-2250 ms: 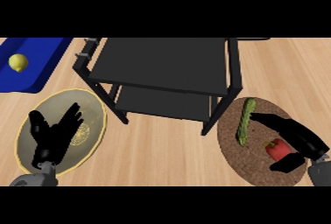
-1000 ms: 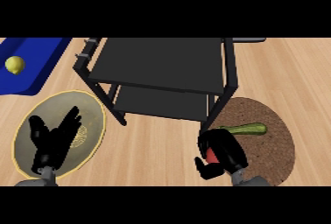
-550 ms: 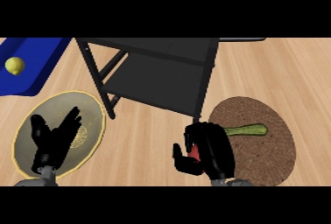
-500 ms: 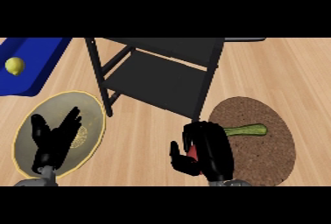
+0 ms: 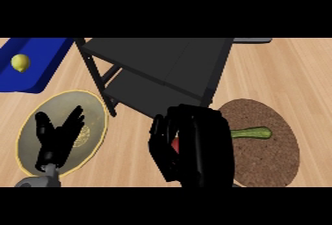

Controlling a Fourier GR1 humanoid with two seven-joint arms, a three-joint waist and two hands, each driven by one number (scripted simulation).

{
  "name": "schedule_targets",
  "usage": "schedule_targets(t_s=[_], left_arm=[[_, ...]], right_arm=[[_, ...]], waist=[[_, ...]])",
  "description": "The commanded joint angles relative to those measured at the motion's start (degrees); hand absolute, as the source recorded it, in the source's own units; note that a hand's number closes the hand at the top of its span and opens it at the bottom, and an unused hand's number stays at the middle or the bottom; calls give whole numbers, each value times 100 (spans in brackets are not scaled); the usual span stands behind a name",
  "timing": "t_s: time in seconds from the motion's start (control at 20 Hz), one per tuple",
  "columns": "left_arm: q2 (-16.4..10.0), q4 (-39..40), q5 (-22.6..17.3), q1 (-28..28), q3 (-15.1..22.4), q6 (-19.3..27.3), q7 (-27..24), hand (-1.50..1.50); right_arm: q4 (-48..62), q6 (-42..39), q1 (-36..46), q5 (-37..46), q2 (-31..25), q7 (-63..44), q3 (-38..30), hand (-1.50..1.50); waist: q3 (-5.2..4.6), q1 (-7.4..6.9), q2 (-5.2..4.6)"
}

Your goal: Pick the bell pepper from the placemat and place it in the tiered shelf

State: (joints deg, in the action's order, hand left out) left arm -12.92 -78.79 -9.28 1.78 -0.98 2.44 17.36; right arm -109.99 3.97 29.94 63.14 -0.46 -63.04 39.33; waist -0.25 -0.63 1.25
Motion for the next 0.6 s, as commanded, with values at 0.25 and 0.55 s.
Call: schedule_targets(t_s=[0.25, 0.55], left_arm=[[139, -6, 20, 59, 142, -26, 83, 0], [60, 139, 22, 135, 4, -34, 9, 0]], right_arm=[[332, -561, 2325, -260, 44, -2113, -780, 150], [1208, -1155, 3651, -966, 43, -2021, -1715, 150]], waist=[[-12, -151, -49], [0, -86, -84]])
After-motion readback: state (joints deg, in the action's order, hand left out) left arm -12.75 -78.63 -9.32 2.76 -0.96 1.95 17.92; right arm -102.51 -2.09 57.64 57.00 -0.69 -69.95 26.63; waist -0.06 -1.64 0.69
